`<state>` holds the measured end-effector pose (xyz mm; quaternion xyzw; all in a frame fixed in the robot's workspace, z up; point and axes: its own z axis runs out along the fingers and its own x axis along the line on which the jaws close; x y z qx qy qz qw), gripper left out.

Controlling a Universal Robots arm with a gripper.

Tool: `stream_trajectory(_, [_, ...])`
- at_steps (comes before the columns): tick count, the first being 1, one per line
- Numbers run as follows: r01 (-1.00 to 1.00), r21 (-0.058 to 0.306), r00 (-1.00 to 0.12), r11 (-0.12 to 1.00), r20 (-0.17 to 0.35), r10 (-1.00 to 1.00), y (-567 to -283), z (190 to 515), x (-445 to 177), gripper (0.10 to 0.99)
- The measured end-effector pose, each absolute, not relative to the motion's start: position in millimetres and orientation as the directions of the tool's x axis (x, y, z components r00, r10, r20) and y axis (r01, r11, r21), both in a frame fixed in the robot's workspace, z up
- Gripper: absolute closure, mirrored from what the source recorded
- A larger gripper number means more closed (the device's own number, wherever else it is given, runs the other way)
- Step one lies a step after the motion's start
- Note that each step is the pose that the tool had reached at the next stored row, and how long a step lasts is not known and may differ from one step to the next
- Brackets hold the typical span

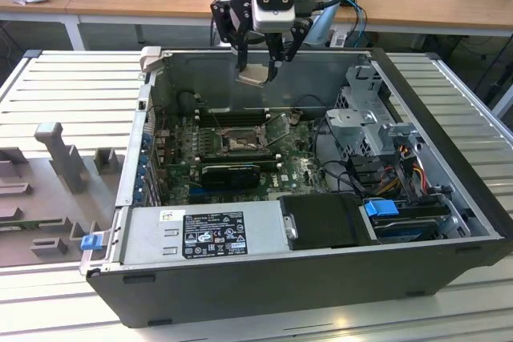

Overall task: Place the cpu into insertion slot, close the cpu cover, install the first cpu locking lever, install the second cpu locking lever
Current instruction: 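Place the cpu into insertion slot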

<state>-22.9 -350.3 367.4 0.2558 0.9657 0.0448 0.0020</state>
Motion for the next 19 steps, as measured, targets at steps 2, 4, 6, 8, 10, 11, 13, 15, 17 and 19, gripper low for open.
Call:
stream_trajectory(2, [0.499,0.088,-0.866,0.862,0.019,0.500,-350.3,367.4,-22.9,0.561])
stream_trajectory(4, [0.507,0.088,-0.862,0.858,0.019,0.507,-350.3,367.4,-22.9,0.561])
stream_trajectory(6, [0.514,0.088,-0.857,0.853,0.019,0.514,-350.3,367.4,-22.9,0.561])
stream_trajectory(8, [0.522,0.088,-0.852,0.848,0.019,0.523,-350.3,367.4,-22.9,0.561])
stream_trajectory(10, [0.539,0.088,-0.842,0.838,0.019,0.539,-350.3,367.3,-22.9,0.561])
stream_trajectory(11, [0.545,0.088,-0.838,0.834,0.019,0.545,-350.3,367.3,-22.9,0.561])
stream_trajectory(13, [0.559,0.088,-0.829,0.825,0.019,0.560,-350.3,367.3,-22.9,0.561])
stream_trajectory(15, [0.574,0.088,-0.818,0.814,0.019,0.575,-350.3,367.2,-22.9,0.561])
stream_trajectory(17, [0.591,0.088,-0.806,0.802,0.019,0.592,-350.3,367.2,-22.9,0.561])
stream_trajectory(19, [0.619,0.088,-0.784,0.780,0.019,0.620,-350.3,367.1,-22.9,0.561])
